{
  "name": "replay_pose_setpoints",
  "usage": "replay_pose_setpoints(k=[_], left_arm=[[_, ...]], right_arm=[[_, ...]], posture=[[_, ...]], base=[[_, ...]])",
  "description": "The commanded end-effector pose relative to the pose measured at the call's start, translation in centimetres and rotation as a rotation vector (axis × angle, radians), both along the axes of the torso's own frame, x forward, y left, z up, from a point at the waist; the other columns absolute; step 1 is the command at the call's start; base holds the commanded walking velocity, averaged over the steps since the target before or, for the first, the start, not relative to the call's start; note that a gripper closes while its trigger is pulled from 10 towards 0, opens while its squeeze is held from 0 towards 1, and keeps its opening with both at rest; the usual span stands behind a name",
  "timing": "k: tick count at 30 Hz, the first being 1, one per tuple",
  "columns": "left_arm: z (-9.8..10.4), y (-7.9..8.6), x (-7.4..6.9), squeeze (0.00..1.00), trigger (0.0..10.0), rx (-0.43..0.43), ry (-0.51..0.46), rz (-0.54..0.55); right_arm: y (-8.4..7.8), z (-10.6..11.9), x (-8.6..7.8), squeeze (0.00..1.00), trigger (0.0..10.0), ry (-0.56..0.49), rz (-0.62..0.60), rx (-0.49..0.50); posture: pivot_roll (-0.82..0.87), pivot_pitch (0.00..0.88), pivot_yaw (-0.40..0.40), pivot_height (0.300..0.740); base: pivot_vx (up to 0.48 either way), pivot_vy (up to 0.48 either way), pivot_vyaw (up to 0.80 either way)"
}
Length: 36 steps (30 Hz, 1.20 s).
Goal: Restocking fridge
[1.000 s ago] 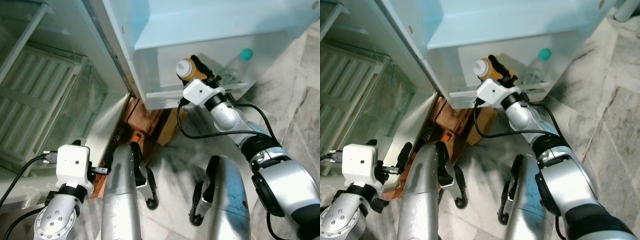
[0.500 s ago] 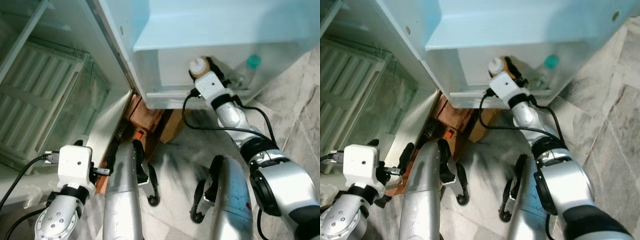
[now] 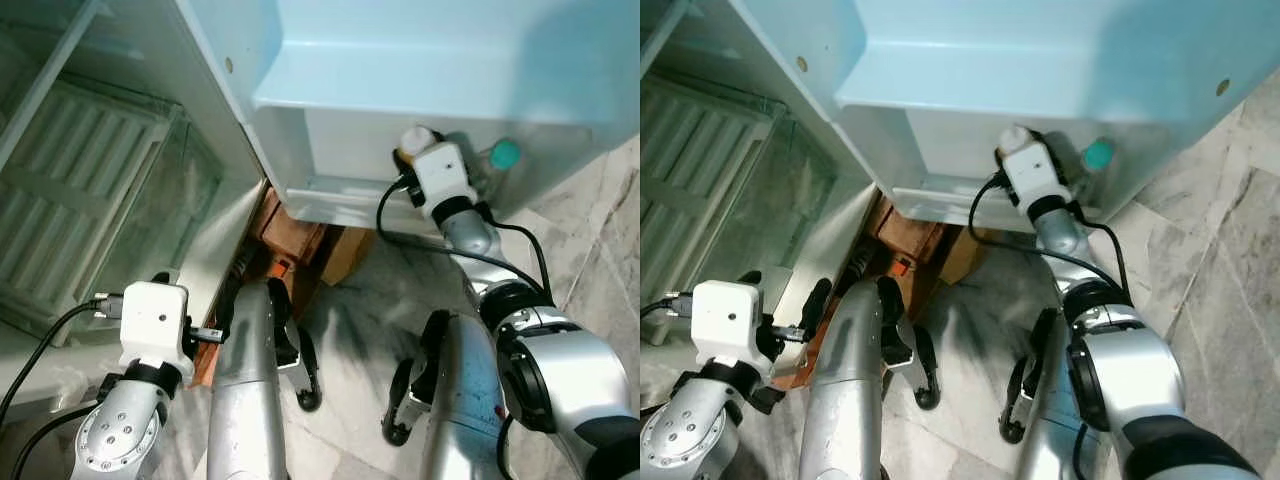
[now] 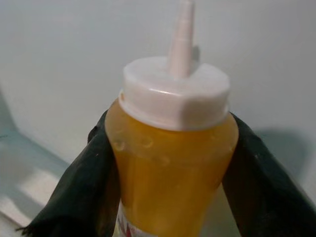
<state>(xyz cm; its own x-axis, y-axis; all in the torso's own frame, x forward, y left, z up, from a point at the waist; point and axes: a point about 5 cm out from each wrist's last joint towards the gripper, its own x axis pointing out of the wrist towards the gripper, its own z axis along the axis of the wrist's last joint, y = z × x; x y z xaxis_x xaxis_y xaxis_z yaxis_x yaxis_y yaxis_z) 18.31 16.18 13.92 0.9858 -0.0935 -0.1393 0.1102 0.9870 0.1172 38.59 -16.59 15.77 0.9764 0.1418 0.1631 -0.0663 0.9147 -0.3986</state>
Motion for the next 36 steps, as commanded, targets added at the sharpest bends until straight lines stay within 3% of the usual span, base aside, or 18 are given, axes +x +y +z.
replay_pose_setpoints(k=[1, 2, 6, 11, 20, 24, 28, 35, 36], left_arm=[[-0.9, 0.3, -0.4, 0.00, 10.0, 0.013, 0.046, 0.016], [-0.9, 0.3, -0.2, 0.00, 10.0, 0.014, 0.043, 0.014], [-0.8, 0.2, 0.6, 0.00, 10.0, 0.015, 0.026, 0.002], [-0.8, 0.1, 1.6, 0.00, 10.0, 0.013, 0.011, -0.008], [-0.7, 0.0, 3.5, 0.00, 10.0, 0.007, -0.034, -0.017], [-1.0, -0.3, 4.3, 0.00, 10.0, 0.000, -0.042, -0.028], [-1.2, -0.6, 5.4, 0.00, 10.0, -0.014, -0.058, -0.038], [-2.1, -0.5, 5.8, 0.00, 10.0, -0.016, -0.060, -0.043], [-2.5, -0.4, 5.9, 0.00, 10.0, -0.014, -0.052, -0.034]], right_arm=[[-0.7, -1.4, -0.4, 1.00, 10.0, 0.058, -0.041, 0.066], [-0.8, -1.5, -0.4, 1.00, 10.0, 0.067, -0.065, 0.128], [-0.6, -1.4, -0.7, 1.00, 10.0, 0.025, -0.083, 0.210], [-0.2, -0.6, -0.5, 1.00, 10.0, -0.016, -0.063, 0.232], [0.7, 3.0, 0.2, 1.00, 10.0, -0.136, -0.023, 0.274], [1.5, 3.3, 0.1, 1.00, 10.0, -0.145, -0.012, 0.296], [3.2, 2.8, -1.1, 1.00, 10.0, -0.142, 0.041, 0.352], [4.0, -0.4, -4.3, 1.00, 10.0, -0.065, 0.103, 0.379], [3.9, -1.3, -5.4, 0.87, 10.0, -0.039, 0.104, 0.382]], posture=[[0.28, 0.428, 0.114, 0.565], [0.28, 0.421, 0.115, 0.565], [0.27, 0.399, 0.120, 0.565], [0.26, 0.377, 0.123, 0.565], [0.23, 0.284, 0.113, 0.565], [0.20, 0.244, 0.113, 0.565], [0.17, 0.170, 0.105, 0.565], [0.13, 0.110, 0.091, 0.565], [0.12, 0.081, 0.079, 0.565]], base=[[0.000, 0.000, 0.00], [0.000, 0.000, 0.00], [0.000, 0.000, 0.00], [0.000, 0.000, 0.00], [0.000, 0.000, 0.00], [0.000, 0.000, 0.00], [0.000, 0.000, 0.00], [0.000, 0.000, 0.00], [0.000, 0.000, 0.00]])
